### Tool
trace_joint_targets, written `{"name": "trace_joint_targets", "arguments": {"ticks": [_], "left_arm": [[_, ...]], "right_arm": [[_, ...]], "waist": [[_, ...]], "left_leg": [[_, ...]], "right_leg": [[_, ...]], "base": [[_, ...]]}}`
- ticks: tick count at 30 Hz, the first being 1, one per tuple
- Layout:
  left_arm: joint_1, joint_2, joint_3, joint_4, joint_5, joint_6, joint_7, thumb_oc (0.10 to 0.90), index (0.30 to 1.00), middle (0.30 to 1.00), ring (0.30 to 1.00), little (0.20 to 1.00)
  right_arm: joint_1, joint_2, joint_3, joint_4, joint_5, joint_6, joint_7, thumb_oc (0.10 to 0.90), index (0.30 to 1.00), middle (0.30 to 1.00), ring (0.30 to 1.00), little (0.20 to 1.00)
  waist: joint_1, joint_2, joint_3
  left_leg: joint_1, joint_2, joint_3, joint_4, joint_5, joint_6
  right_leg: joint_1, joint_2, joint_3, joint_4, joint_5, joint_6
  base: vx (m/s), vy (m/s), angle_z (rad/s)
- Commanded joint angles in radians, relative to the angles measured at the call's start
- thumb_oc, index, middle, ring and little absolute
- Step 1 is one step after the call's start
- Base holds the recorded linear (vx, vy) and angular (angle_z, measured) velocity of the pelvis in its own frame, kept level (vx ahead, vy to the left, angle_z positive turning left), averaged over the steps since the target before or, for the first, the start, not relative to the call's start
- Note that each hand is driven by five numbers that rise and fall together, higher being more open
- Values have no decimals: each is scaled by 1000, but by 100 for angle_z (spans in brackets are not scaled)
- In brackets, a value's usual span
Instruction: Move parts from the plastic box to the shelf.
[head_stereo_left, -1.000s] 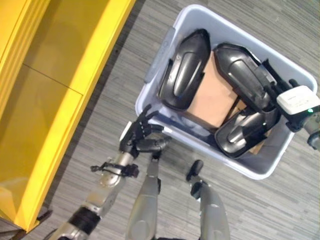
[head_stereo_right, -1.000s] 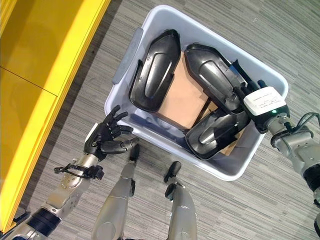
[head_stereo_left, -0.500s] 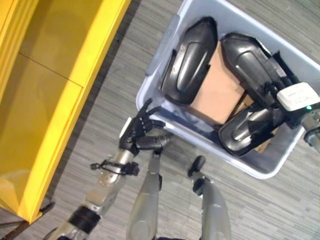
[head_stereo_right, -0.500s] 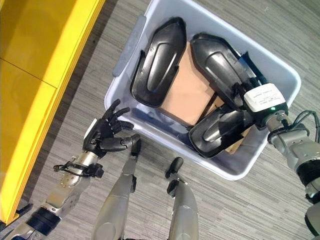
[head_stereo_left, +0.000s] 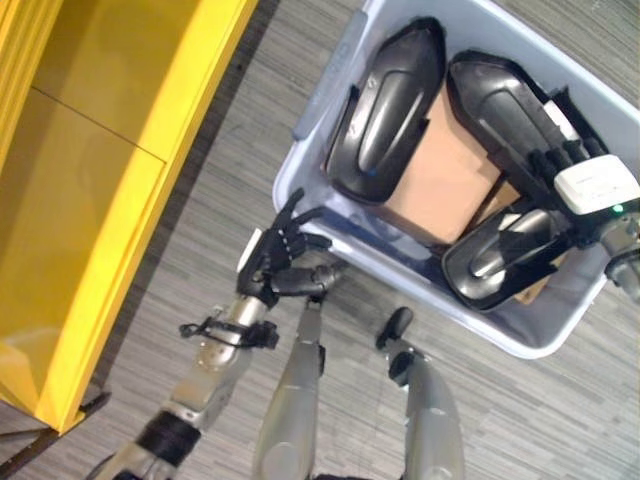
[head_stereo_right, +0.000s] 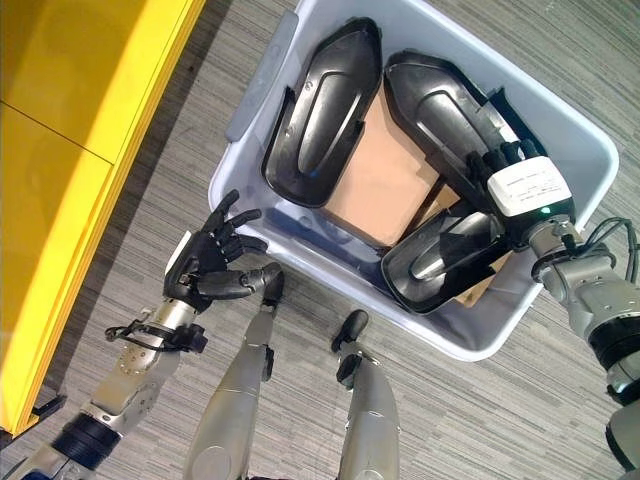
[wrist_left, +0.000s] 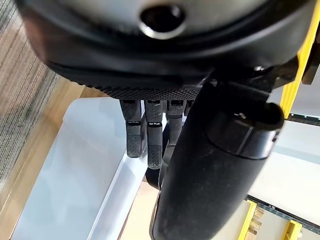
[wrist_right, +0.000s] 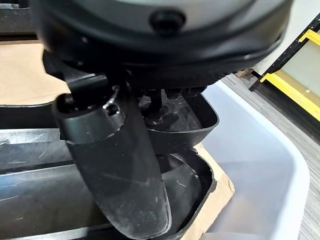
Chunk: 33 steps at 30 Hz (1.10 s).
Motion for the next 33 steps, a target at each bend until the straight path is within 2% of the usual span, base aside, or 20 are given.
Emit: {"name": "trace_joint_targets", "arguments": {"ticks": [1,8,17,26,33], "left_arm": [[55,0,-35,5,4,29,10,900,1000,1000,1000,1000],[58,6,-40,2,5,29,1,900,1000,1000,1000,1000],[53,3,-38,13,7,35,-1,900,1000,1000,1000,1000],[49,-3,-35,29,10,46,-11,900,1000,1000,1000,1000],[61,-3,-10,32,21,58,-25,900,1000,1000,1000,1000]], "right_arm": [[-109,-44,5,56,9,36,-39,400,300,300,300,300],[-109,-9,35,122,-3,37,-22,400,300,300,300,300],[-47,-27,-10,25,-23,36,-35,400,300,300,300,300],[85,-43,-146,-90,-12,33,-65,400,300,300,300,300],[257,-59,-341,-261,-7,14,-84,400,300,300,300,300]], "waist": [[4,30,-10],[5,34,-10],[-7,21,-10],[-7,4,-10],[-7,-9,-15]], "left_leg": [[0,75,7,80,-93,-33],[-9,74,5,81,-90,-33],[29,77,10,77,-96,-32],[119,79,17,50,-97,-34],[237,76,21,0,-90,-37]], "right_leg": [[36,-22,38,-86,115,73],[26,-22,36,-80,116,73],[58,-23,37,-81,118,75],[149,-19,28,-106,119,81],[268,-20,19,-147,125,89]], "base": [[-13,-3,4],[-2,4,2],[-1,4,1],[0,0,0],[0,0,0]]}}
